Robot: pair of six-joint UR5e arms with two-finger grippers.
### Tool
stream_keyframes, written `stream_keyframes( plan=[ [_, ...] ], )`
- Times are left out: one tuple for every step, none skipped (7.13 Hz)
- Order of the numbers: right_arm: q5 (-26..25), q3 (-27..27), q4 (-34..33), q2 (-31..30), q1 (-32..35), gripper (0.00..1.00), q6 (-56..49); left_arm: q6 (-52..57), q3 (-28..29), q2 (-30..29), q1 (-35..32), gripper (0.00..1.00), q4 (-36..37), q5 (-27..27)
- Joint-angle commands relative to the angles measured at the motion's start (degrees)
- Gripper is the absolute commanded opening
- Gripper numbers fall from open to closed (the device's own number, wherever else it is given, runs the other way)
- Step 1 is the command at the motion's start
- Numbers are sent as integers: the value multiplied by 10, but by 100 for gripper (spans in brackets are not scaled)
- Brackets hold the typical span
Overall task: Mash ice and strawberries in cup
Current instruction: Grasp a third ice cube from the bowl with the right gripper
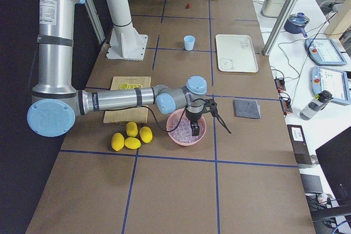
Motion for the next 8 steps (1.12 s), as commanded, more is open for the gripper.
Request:
stream_keyframes(
  plan=[
    [0,-4,1,1,-13,91,0,0,0,0,0,100,0,1],
    [0,-5,1,1,-28,90,0,0,0,0,0,100,0,1],
    [1,-4,2,2,-30,87,-1,1,0,0,0,100,0,2],
    [1,-5,2,2,-30,81,-2,1,0,0,0,100,0,2],
    [2,-7,1,6,-30,74,-4,1,-1,0,0,100,0,2],
    [1,-8,1,6,-30,68,-4,0,-1,0,0,100,0,2],
    [1,-8,1,6,-29,63,-4,0,-1,0,0,100,0,2],
    [1,-8,1,6,-29,58,-4,0,-2,0,0,100,0,2]
  ],
)
